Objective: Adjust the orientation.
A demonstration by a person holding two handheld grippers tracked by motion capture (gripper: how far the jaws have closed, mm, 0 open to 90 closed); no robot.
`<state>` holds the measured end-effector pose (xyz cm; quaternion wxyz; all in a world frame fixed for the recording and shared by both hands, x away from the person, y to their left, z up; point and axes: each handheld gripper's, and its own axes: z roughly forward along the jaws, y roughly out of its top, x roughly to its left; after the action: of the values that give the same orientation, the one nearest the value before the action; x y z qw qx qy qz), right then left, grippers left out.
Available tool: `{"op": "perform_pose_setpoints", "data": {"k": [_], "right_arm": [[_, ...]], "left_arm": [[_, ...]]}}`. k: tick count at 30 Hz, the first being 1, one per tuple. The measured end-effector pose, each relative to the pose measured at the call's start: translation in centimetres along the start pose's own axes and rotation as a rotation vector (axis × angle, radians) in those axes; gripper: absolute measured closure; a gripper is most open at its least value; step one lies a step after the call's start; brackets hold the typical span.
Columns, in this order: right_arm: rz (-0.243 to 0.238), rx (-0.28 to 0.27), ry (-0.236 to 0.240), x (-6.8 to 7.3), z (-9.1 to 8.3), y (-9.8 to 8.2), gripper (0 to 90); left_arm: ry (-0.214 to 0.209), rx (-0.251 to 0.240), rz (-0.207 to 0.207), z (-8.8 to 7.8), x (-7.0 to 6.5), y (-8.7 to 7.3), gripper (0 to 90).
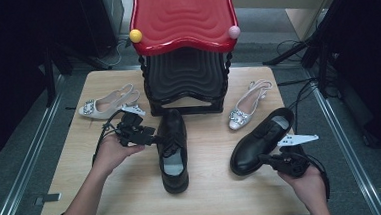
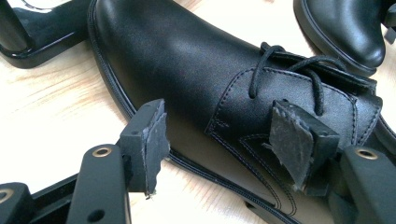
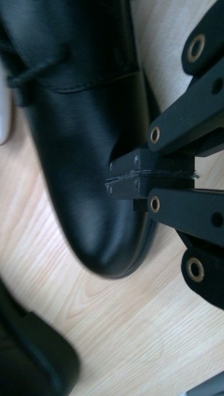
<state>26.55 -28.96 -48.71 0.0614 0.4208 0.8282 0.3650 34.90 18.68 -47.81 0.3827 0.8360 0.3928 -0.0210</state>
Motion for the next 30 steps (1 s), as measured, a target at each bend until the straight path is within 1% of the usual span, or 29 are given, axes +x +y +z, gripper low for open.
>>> {"op": "perform_pose_setpoints", "data": {"k": [2,4,5,7,13,15,30], "right_arm": [[-0.005,0.023,0.000,-0.2,0.4,-0.1,90.0],[0.002,0.015,0.016,-0.3,0.5,0.0,90.0],[0.000,0.011,0.019,-0.3,0.5,0.0,90.0],[-0.007,0.011,0.018,-0.2,0.8,0.2,90.0],[-0.012,0.007,0.041,-0.1,1.4,0.7,90.0],[-0.014,0.006,0.048,-0.1,1.7,1.0,90.0],[-0.046,0.010,0.085,0.2,3.8,3.0,90.0]], "left_arm": [[0.002,-0.002,0.003,0.0,0.0,0.0,37.3],[0.006,-0.003,0.004,-0.1,-0.1,-0.1,37.2],[0.005,-0.005,0.008,-0.1,-0.2,-0.1,37.2],[0.006,-0.009,0.003,-0.2,-0.2,-0.2,37.2],[0.012,-0.008,0.009,-0.4,-0.3,-0.5,37.2],[0.016,-0.016,0.005,-0.6,-0.4,-0.7,37.2],[0.037,-0.017,-0.013,-1.4,-0.4,-2.0,36.8]]}}
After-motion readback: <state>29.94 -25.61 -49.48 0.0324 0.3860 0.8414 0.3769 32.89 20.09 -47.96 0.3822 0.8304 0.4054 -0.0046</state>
